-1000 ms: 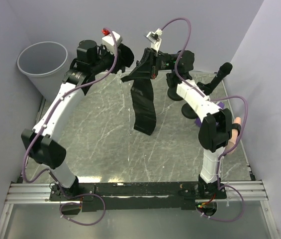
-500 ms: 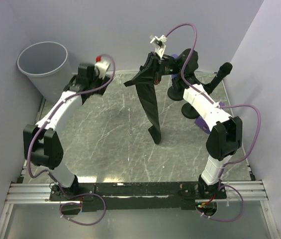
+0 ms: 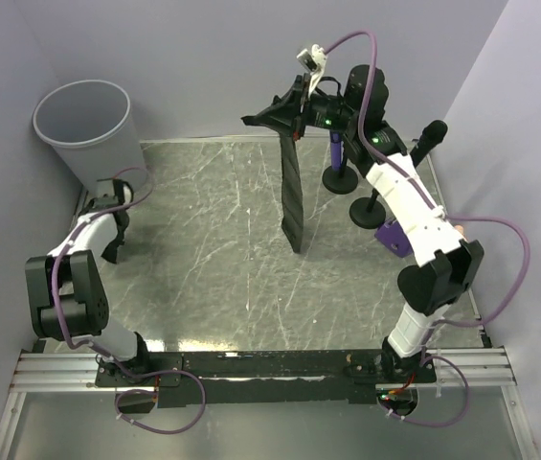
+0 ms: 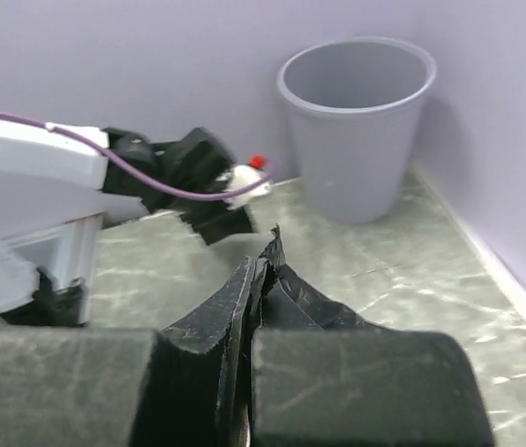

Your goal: Put the trash bags into the trash bin

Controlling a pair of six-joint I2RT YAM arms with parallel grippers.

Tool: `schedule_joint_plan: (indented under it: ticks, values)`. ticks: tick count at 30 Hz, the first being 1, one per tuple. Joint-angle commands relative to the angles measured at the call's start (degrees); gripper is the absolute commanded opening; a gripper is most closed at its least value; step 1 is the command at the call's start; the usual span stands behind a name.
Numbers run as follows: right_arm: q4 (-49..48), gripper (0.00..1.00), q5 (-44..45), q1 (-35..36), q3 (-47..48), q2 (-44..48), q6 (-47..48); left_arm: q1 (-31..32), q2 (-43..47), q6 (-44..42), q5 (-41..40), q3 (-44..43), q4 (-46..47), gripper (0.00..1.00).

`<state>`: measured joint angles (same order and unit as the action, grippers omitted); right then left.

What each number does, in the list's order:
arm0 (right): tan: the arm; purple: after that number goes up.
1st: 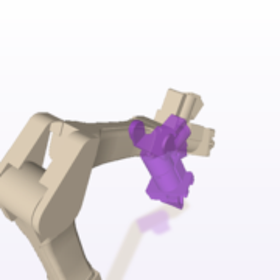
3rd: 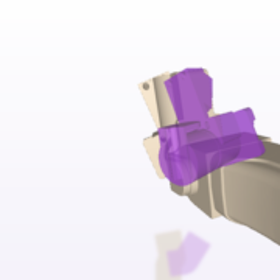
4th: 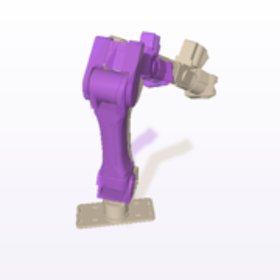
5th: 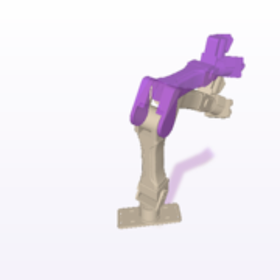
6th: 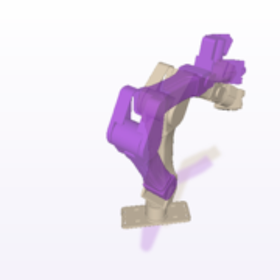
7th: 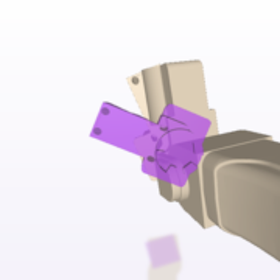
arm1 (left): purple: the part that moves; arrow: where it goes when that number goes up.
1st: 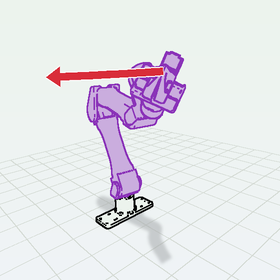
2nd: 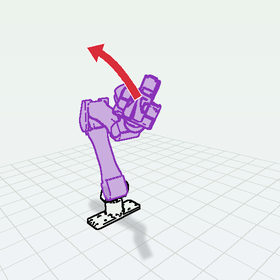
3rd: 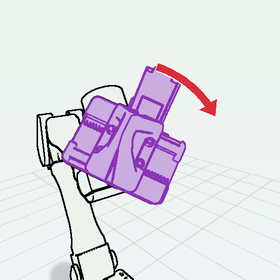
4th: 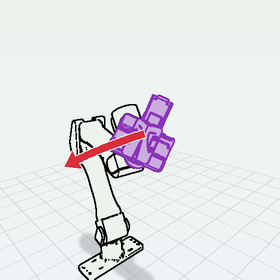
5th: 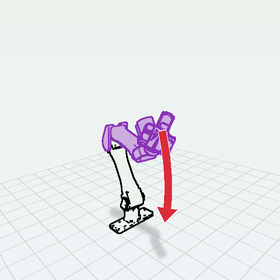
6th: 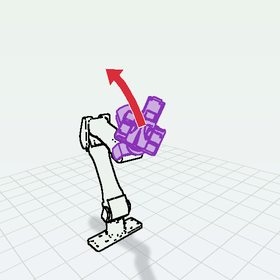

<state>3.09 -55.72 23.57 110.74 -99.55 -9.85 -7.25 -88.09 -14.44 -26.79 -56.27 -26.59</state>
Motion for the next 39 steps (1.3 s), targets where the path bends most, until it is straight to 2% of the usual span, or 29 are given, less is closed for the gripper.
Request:
schedule_joint_plan:
  ticks: [1, 5, 6, 9, 12, 14, 16, 18, 21, 24, 26, 29, 31, 34, 37, 39]
  values:
    - [-2.7, 0.0, 8.2, 1.6, -5.1, 7.3, 8.8, -4.9, 1.0, 2.9, -1.9, 2.8, 7.7, 0.17]
    - [-0.6, 0.0, 8.2, 2.2, -2.9, 7.0, 11.1, -8.1, -2.2, 3.6, -1.2, 3.9, 9.8, 0.49]
    - [0.6, 0.0, 8.0, 2.3, -1.6, 6.5, 11.0, -8.6, -2.4, 4.1, -0.4, 3.3, 9.0, 0.53]
    - [2.1, 0.0, 8.5, 2.3, 2.8, 5.0, 10.5, -8.7, 1.7, 4.9, 4.3, 1.8, 7.5, 0.63]
    - [1.2, 0.0, 7.6, 2.5, 7.3, 3.8, 9.9, -8.3, 9.4, 2.8, 17.9, 0.5, 4.8, 0.67]
    - [1.6, 0.0, 8.8, 3.1, 9.4, 3.3, 9.9, -5.7, 16.3, 0.7, 24.4, 2.0, 5.1, 0.7]
    - [0.3, 0.0, 13.9, 4.1, 9.4, 4.2, 11.2, -2.1, 23.6, -2.6, 34.0, 4.8, 6.4, 0.75]
    - [-2.7, 0.0, 20.4, 5.3, 6.2, 6.3, 12.9, 3.9, 28.7, -4.4, 37.2, 7.6, 9.4, 0.82]
    - [-10.0, 0.0, 26.3, 7.0, 2.4, 8.1, 14.4, 15.2, 30.6, -4.6, 38.7, 8.9, 12.6, 0.85]
    - [-9.3, 0.0, 20.2, 7.0, 7.1, 5.9, 13.0, 20.9, 27.6, -2.1, 45.8, 7.1, 15.7, 0.87]
    - [-5.8, 0.0, 10.6, 7.1, 13.9, 2.9, 11.6, 21.8, 26.0, -2.5, 54.1, 6.6, 20.5, 0.87]
    - [-5.5, 0.0, 3.4, 7.0, 20.0, -0.4, 5.3, 23.3, 23.9, -4.7, 62.9, 7.7, 31.0, 0.89]
    - [-8.0, 0.0, 0.5, 7.4, 19.1, -0.6, 3.2, 24.8, 20.1, -5.9, 65.5, 4.5, 31.9, 0.91]
    - [-9.5, 0.0, -3.9, 8.4, 18.3, -0.9, 2.3, 25.7, 12.4, -3.2, 69.8, -2.9, 30.6, 0.91]
    - [-9.5, 0.0, -6.2, 9.4, 18.5, -1.0, 2.5, 26.0, 9.2, 0.3, 73.4, -6.0, 33.3, 0.91]
    - [-9.7, 0.0, -7.5, 9.6, 18.6, -1.2, 2.3, 26.5, 8.6, -0.9, 75.8, -6.4, 33.4, 0.91]
